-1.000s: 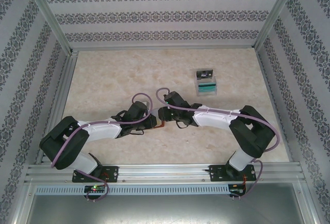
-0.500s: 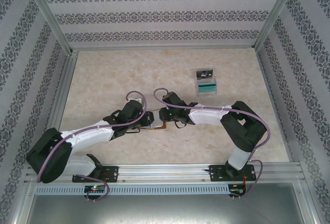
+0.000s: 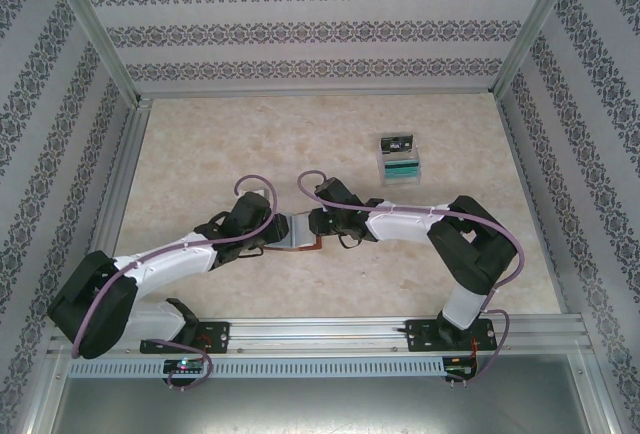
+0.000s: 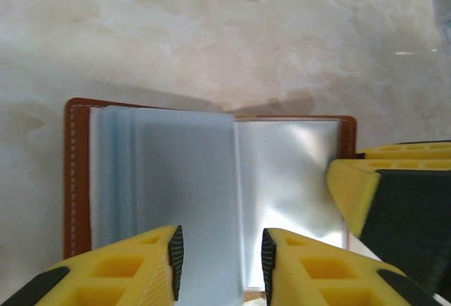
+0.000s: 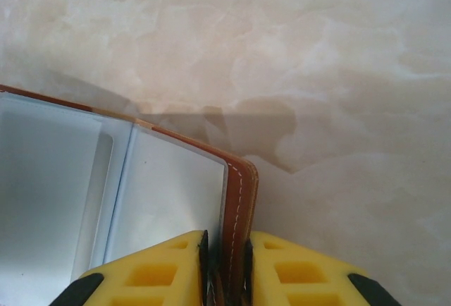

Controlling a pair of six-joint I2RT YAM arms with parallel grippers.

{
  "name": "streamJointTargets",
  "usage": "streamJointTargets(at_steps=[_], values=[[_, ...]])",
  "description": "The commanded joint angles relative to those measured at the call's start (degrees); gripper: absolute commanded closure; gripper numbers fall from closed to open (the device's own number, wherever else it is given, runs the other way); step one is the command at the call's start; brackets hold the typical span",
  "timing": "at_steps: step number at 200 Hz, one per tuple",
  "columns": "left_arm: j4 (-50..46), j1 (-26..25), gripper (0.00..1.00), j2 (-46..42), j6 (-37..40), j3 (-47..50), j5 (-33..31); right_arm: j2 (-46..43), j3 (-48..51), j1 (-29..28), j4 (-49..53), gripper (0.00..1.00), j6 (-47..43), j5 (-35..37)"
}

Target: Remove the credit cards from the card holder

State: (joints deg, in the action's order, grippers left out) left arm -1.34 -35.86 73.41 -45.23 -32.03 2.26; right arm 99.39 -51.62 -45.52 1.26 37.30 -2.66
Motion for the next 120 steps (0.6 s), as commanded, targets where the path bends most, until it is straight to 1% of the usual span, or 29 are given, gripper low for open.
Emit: streamJointTargets(at_steps=[1, 34, 73, 120], values=[[-3.8, 1.0, 0.63, 0.7, -0.6, 0.5, -2.9, -0.2, 0.4, -0.6, 0.2, 0.77, -0.8, -0.2], [-3.8, 1.5, 0.63, 0.5, -0.9, 1.4, -3.6, 0.0, 0.2, -0.6, 0.1, 0.77, -0.6, -0.2], [-1.3, 1.5, 0.64, 1.6, -0.5, 1.6, -0.7, 0.3, -0.1, -0.7, 0.1, 0.77, -0.6, -0.3], [0.1, 1.5, 0.64, 3.4, -0.4, 1.6, 1.1, 0.3, -0.2, -0.9, 0.2, 0.77, -0.6, -0.2]])
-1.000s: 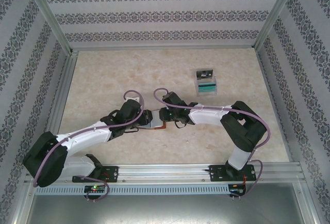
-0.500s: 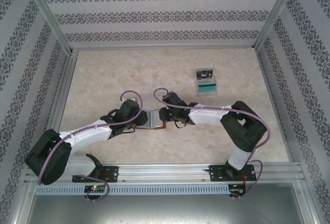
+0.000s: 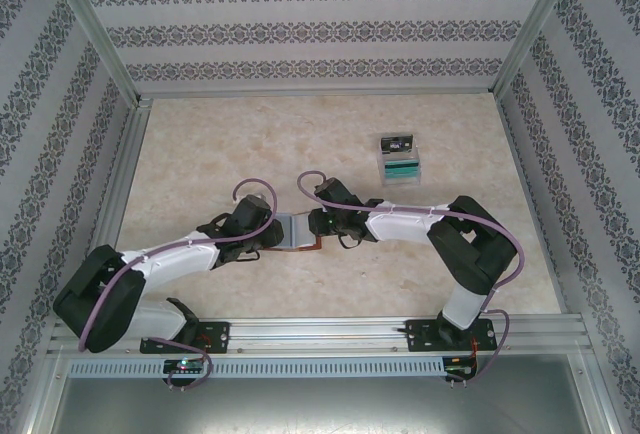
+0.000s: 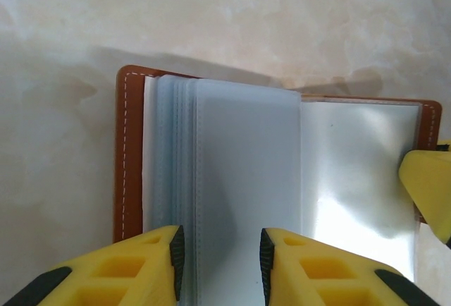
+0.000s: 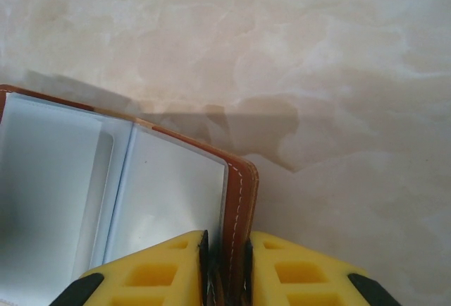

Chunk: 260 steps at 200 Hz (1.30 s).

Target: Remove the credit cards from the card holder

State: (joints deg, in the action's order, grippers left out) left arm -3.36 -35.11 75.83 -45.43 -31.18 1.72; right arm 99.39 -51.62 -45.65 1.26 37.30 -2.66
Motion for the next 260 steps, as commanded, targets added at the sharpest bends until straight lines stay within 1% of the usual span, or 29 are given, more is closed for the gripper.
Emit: streamJointTargets(at_steps=[1, 61, 75, 87, 104, 124, 144, 156, 163, 215, 241, 260], values=[[2.2, 0.7, 0.64, 1.0, -0.2, 0.7, 1.7, 0.3, -0.2, -0.8, 0.2, 0.77, -0.6, -0.2], [6.3, 0.7, 0.64, 1.5, -0.4, 0.7, 6.7, 0.6, -0.3, -0.8, 0.3, 0.77, -0.5, -0.2], [6.7, 0.7, 0.62, 1.3, -0.2, 0.7, 7.2, 0.6, -0.3, -0.8, 0.2, 0.77, -0.5, -0.3], [6.8, 0.7, 0.58, 1.2, -0.1, 0.7, 7.5, 0.8, -0.3, -0.8, 0.2, 0.77, -0.4, -0.3], [6.8, 0.7, 0.48, 0.8, 0.1, 0.7, 7.8, 0.9, -0.3, -0.8, 0.1, 0.77, -0.4, -0.4], [7.0, 0.7, 0.44, 0.7, 0.2, 0.7, 8.2, 1.1, -0.4, -0.9, 0.2, 0.77, -0.3, -0.4], [7.4, 0.7, 0.34, 0.7, 0.3, 0.6, 9.0, 1.1, -0.5, -0.8, 0.1, 0.77, -0.3, -0.5], [7.8, 0.7, 0.26, 0.6, 0.6, 0.4, 9.7, 1.2, -0.5, -0.9, 0.1, 0.77, -0.3, -0.5], [7.9, 0.7, 0.23, 0.6, 0.7, 0.3, 10.1, 1.2, -0.5, -0.9, 0.1, 0.77, -0.2, -0.5], [7.9, 0.3, 0.22, -1.1, 1.0, -0.1, 11.6, 1.7, -0.5, -0.9, -0.2, 0.77, 0.1, -0.5], [8.3, -0.5, 0.16, -1.5, 1.2, -0.5, 11.9, 2.0, -0.6, -0.9, -0.4, 0.77, 0.1, -0.7], [9.3, -0.7, 0.15, -1.0, 1.5, -0.6, 12.7, 2.2, -0.6, -0.9, -0.5, 0.77, 0.2, -0.8]])
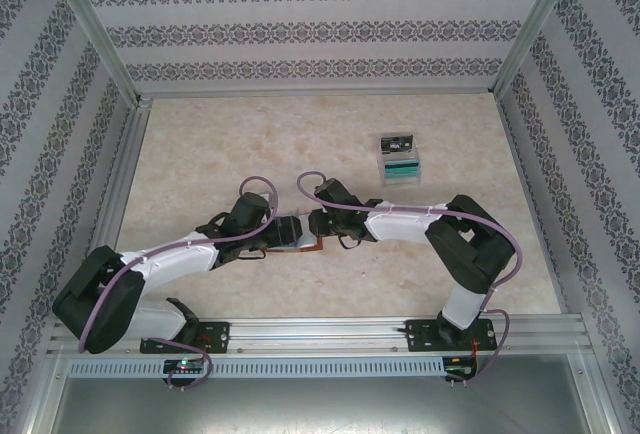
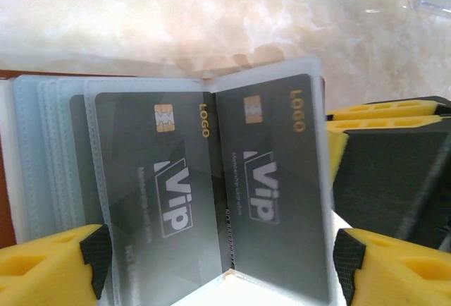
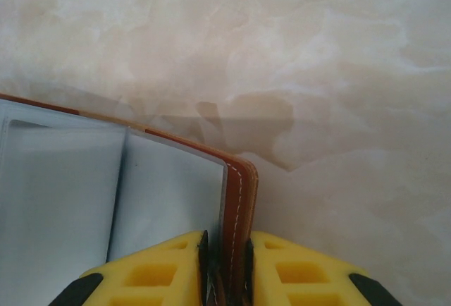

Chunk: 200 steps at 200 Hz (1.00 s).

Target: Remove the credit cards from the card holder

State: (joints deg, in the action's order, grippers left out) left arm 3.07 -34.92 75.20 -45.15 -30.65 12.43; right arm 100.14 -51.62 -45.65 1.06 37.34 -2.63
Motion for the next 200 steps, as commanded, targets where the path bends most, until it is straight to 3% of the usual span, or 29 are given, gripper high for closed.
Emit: streamJointTargets(at_steps=[1, 50, 109, 158, 176, 200], values=[[3.0, -0.9, 0.15, -0.3, 1.2, -1.2, 2.1, 1.5, -0.6, -0.9, -0.4, 0.77, 0.2, -0.8], [2.5, -1.1, 0.15, 0.8, 1.3, -1.5, 1.8, 0.9, -0.2, -0.8, -0.2, 0.75, 0.4, -0.2], [-4.9, -0.9, 0.15, -4.9, 3.4, -1.0, -5.8, -5.4, 2.6, 0.8, 1.3, 0.69, 0.4, 4.0], [-6.2, -0.8, 0.15, -5.4, 4.4, -1.3, -6.2, -9.0, 2.9, 0.9, 2.1, 0.69, 0.0, 5.9], [-6.4, -0.7, 0.17, -4.9, 4.7, -1.5, -6.4, -9.3, 3.0, 0.5, 1.0, 0.7, -0.4, 4.3], [-6.4, 0.1, 0.3, -5.0, 4.7, -1.2, -7.0, -9.1, 2.0, -0.8, 0.5, 0.7, -0.9, 3.1]])
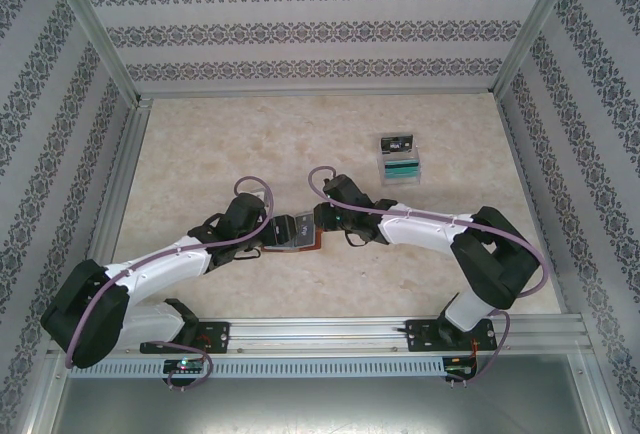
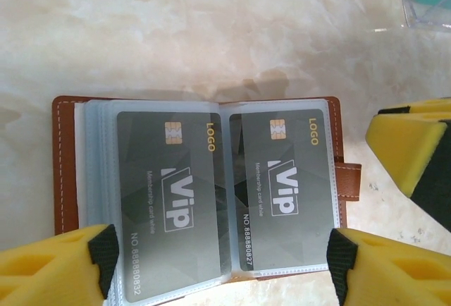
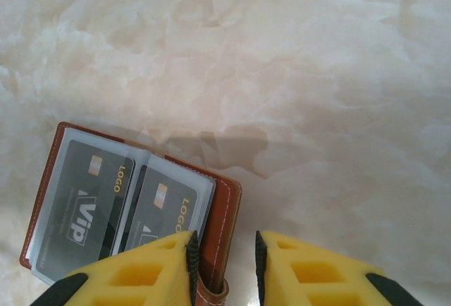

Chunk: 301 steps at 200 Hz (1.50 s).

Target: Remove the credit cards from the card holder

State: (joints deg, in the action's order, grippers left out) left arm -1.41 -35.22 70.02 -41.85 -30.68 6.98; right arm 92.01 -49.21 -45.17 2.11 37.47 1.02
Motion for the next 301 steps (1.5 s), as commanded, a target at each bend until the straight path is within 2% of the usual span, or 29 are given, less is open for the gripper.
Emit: streamJointTargets(at_steps=[1, 40, 65, 136, 217, 282, 301], values=[[-1.9, 0.4, 0.31, 0.3, 1.4, -1.2, -1.5, -0.9, -0.5, -1.3, -0.5, 0.7, -1.0, -0.6], [-1.4, 2.0, 0.62, 2.0, 1.9, -1.4, -0.7, 0.0, -2.3, -3.5, -1.8, 0.74, 0.3, -2.2], [-0.5, 3.5, 0.75, 4.0, 2.1, -1.3, 0.6, 2.0, -4.3, -4.9, -2.0, 0.76, 1.7, -3.5], [3.1, 4.9, 0.76, 7.7, 1.6, 0.4, 2.9, 10.0, -6.2, -5.0, -7.6, 0.79, 7.7, -10.4], [1.0, 5.0, 0.73, 2.5, 0.7, -0.4, 4.3, 2.8, -4.9, -4.3, 2.2, 0.77, 1.9, -2.3], [5.7, 4.5, 0.73, 6.1, -2.9, -1.7, 9.7, 4.4, -3.7, -3.0, 4.0, 0.87, 0.1, -1.0], [6.6, 4.1, 0.73, 7.5, -3.4, -2.0, 10.2, 5.2, -3.4, -2.9, 4.1, 0.87, 0.1, -0.5]])
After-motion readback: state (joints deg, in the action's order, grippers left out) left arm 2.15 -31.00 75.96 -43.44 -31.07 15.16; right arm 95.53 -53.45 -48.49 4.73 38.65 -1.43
